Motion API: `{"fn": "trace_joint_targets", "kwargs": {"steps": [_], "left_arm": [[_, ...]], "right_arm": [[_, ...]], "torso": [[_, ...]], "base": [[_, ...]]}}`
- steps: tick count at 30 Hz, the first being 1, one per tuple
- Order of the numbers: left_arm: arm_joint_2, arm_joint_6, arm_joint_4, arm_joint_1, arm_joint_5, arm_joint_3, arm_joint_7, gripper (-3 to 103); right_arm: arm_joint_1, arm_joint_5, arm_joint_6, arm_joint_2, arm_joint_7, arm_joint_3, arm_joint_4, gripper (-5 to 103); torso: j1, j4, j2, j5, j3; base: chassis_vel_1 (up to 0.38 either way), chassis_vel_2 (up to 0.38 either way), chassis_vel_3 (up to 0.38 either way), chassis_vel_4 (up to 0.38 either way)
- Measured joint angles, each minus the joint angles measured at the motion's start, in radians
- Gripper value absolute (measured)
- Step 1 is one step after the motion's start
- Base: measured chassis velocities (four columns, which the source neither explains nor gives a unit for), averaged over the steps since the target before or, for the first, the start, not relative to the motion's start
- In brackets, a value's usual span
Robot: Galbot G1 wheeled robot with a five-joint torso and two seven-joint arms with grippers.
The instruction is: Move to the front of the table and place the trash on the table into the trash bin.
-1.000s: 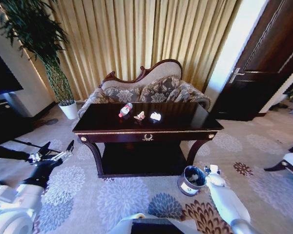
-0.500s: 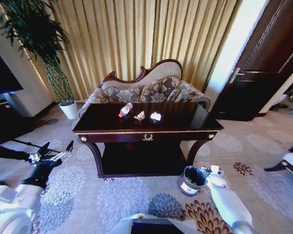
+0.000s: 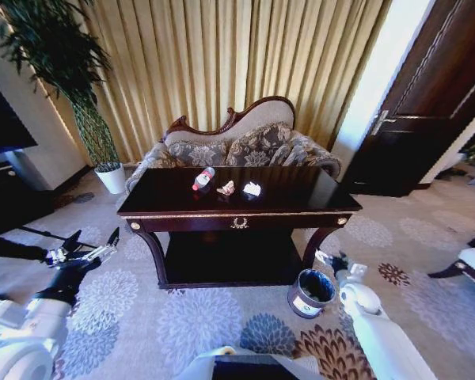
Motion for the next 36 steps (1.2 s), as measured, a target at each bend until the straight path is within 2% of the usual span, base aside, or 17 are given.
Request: {"fn": "trace_joint_targets", "kwargs": {"steps": [4,9,20,36], "left_arm": [[0.001,0.000,0.000,0.002,-0.003,-0.007,-0.001,100],[0.001,0.003,-0.005,0.006,-0.003,-0.010,-0.002,100],[-0.001,0.011,-0.006,0.006,0.001,-0.011,-0.004,100],[0.005,0.020,-0.006,0.002,0.001,-0.016,-0.007,100]], "right_arm": [[-0.064,-0.026,0.004,0.002,0.008,-0.001,0.220,100],[-0.078,-0.060,-0.001,0.001,0.035,-0.022,0.341,100],[-0.103,-0.079,-0.044,-0.006,0.019,-0.038,0.432,100],[-0.120,-0.107,-0.068,-0.001,0.019,-0.045,0.430,100]], "torso": [[0.000,0.0001,0.000,-0.0002,0.000],[0.000,0.0001,0.000,0.0001,0.000],[0.000,0.0000,0.000,0.0002,0.000],[0.000,0.0000,0.000,0.0002,0.000]], "base": [[0.000,0.000,0.000,0.000],[0.000,0.000,0.000,0.000],[0.000,0.000,0.000,0.000],[-0.047,0.047,0.043,-0.046]]}}
